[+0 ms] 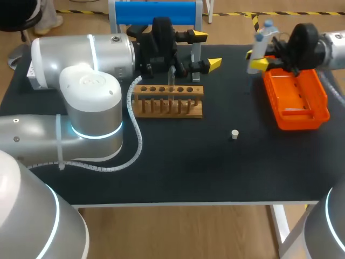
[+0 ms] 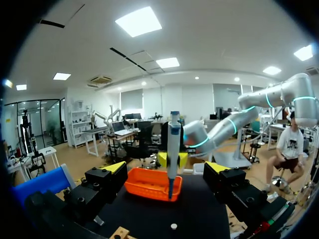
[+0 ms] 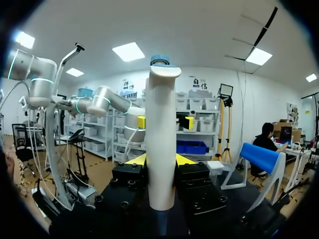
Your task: Invert the test tube, pick up the pipette, mount the tip to pipette, aspirate from beaker and dispense into the tube, eject the tip, return the pipette, and cap with the stopper.
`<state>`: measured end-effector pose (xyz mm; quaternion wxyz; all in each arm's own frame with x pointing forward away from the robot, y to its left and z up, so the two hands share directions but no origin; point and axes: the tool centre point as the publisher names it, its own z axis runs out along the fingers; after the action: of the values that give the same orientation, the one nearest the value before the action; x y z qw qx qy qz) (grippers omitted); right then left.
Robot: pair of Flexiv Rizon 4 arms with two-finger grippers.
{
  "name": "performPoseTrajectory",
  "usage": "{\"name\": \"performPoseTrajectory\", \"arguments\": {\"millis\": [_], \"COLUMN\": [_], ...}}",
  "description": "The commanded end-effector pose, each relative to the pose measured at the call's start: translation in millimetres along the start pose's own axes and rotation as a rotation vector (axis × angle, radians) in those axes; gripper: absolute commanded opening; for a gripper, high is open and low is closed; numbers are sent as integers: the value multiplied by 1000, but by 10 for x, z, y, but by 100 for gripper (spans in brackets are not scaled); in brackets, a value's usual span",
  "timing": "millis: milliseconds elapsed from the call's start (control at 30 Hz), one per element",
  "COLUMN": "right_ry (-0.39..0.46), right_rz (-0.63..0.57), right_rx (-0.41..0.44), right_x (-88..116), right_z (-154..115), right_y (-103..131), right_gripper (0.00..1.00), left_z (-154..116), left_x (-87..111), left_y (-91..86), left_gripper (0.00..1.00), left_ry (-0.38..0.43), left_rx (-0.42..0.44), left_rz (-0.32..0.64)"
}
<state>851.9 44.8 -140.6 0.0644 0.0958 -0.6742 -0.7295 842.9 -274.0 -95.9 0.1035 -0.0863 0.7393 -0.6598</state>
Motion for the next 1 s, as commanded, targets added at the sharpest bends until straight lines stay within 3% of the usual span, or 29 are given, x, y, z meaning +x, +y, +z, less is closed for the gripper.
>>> {"name": "performPoseTrajectory", "arguments": {"millis": [33,467,1000], "right_ry": [-21,-8,-31], "right_rz": [-1,-17,-12], "right_rx": [6,19,23], "right_x": [6,40,-50], "right_z": [257,735,1019], "right_y": [51,7,-64], "right_gripper": [0,0,0], "left_z": [8,8,8], "left_x": [5,5,5], "left_y": [4,4,4], "left_gripper": [100,100,100], "left_ry": [-3,-3,-3], "left_rx": [2,2,2], "left_rz": [0,0,0]}}
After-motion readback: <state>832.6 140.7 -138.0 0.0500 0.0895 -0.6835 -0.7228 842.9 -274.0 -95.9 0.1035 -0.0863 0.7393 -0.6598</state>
